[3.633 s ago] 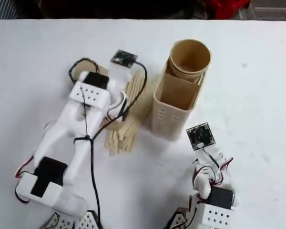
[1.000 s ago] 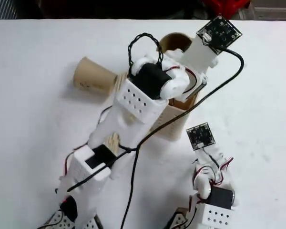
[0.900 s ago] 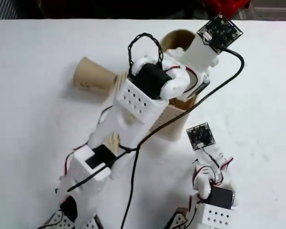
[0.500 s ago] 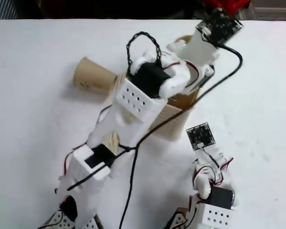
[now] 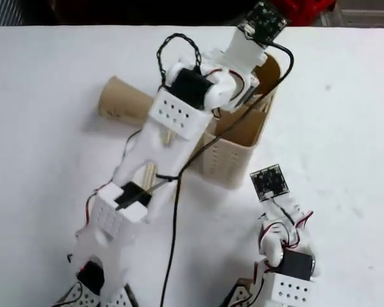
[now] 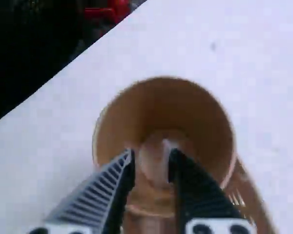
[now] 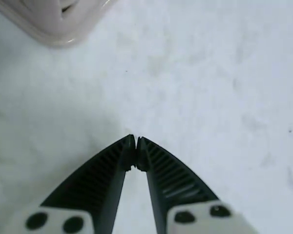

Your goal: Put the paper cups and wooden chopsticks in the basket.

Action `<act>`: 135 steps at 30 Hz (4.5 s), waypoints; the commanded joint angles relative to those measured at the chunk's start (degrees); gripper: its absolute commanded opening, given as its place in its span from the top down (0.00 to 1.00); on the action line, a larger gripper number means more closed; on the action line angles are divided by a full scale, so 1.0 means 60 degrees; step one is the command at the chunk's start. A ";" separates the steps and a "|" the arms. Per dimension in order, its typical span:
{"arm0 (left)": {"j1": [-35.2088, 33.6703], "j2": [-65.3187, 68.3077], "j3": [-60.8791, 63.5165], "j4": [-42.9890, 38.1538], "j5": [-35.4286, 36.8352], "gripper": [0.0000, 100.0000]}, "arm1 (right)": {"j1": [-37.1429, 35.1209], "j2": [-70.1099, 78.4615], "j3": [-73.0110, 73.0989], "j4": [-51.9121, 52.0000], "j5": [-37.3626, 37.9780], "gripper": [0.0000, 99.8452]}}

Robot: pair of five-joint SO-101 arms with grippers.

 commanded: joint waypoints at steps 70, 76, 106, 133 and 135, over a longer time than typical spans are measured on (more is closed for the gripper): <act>-0.5546 0.4579 -0.4088 0.3473 0.2593 0.74 | -0.0066 -0.0110 0.0088 -0.0037 0.0073 0.98; -0.5179 0.4491 -0.3443 0.3458 0.2593 0.74 | -0.0066 -0.0110 0.0088 -0.0051 0.0073 0.98; -0.3245 -0.1824 0.3839 0.3414 -0.0703 0.98 | -0.0066 -0.0110 0.0088 -0.0037 0.0073 0.98; 0.1648 -0.4769 0.2799 -0.0132 -0.0733 0.98 | -0.0066 -0.0110 0.0088 -0.0037 0.0073 0.98; 0.1707 -0.4154 0.2769 -0.0132 -0.0733 0.97 | -0.0066 -0.0110 0.0088 -0.0037 0.0073 0.98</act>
